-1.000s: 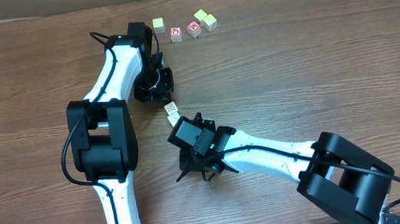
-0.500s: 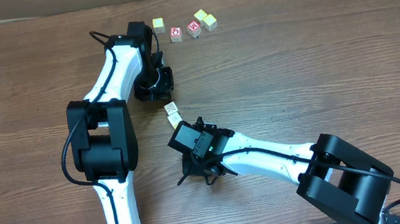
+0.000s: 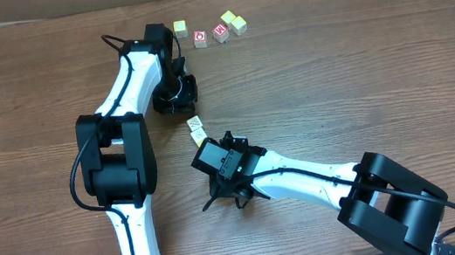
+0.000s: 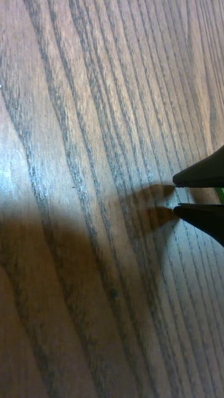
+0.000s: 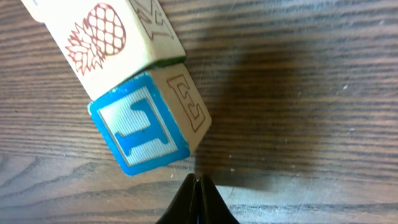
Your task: Flip 5 blocks
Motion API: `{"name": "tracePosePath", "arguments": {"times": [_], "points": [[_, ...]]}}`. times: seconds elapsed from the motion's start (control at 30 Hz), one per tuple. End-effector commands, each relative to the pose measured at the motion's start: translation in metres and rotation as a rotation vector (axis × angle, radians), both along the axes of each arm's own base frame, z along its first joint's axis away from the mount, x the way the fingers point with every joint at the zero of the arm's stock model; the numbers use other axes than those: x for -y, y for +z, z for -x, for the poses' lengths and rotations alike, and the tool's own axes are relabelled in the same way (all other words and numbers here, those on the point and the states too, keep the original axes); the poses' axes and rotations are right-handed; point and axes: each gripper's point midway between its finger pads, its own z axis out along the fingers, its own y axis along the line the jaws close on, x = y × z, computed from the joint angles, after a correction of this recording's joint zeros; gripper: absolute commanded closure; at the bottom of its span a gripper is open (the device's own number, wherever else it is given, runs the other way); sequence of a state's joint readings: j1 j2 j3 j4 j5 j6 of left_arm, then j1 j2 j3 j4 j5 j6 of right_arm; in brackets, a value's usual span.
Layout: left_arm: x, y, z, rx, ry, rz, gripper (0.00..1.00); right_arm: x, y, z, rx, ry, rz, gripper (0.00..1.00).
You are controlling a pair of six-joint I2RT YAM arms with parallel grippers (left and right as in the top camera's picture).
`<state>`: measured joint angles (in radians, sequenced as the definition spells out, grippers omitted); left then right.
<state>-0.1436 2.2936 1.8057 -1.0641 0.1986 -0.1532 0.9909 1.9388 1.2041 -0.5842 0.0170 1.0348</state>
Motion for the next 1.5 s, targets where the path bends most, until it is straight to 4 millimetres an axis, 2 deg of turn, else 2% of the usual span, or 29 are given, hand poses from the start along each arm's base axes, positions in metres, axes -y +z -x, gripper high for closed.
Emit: {"name": "tracePosePath", "arguments": {"times": [0.0,0.33,0.63,0.87,1.27,1.47], "points": [[0.003,-0.002,-0.002,0.005,-0.021,0.008,0.96,-0.008,0.008,-0.01,0.05,0.002,-0.012,0.96],[0.006,-0.002,-0.001,0.005,-0.027,0.009,0.96,-0.012,0.01,-0.013,0.063,0.002,-0.031,0.96],[0.015,-0.002,-0.002,0.014,-0.046,0.01,0.96,-0.022,0.011,-0.006,0.074,0.028,-0.049,0.96],[0.015,-0.002,-0.002,0.014,-0.045,0.01,0.96,-0.022,0.011,-0.006,0.074,0.027,-0.049,0.96],[-0.004,-0.005,0.003,-0.004,-0.028,-0.098,0.96,-0.014,0.004,-0.006,0.084,0.019,-0.018,0.96],[-0.004,-0.005,0.007,-0.018,-0.036,-0.097,0.96,-0.016,0.004,-0.008,0.092,0.019,-0.031,0.96]]}}
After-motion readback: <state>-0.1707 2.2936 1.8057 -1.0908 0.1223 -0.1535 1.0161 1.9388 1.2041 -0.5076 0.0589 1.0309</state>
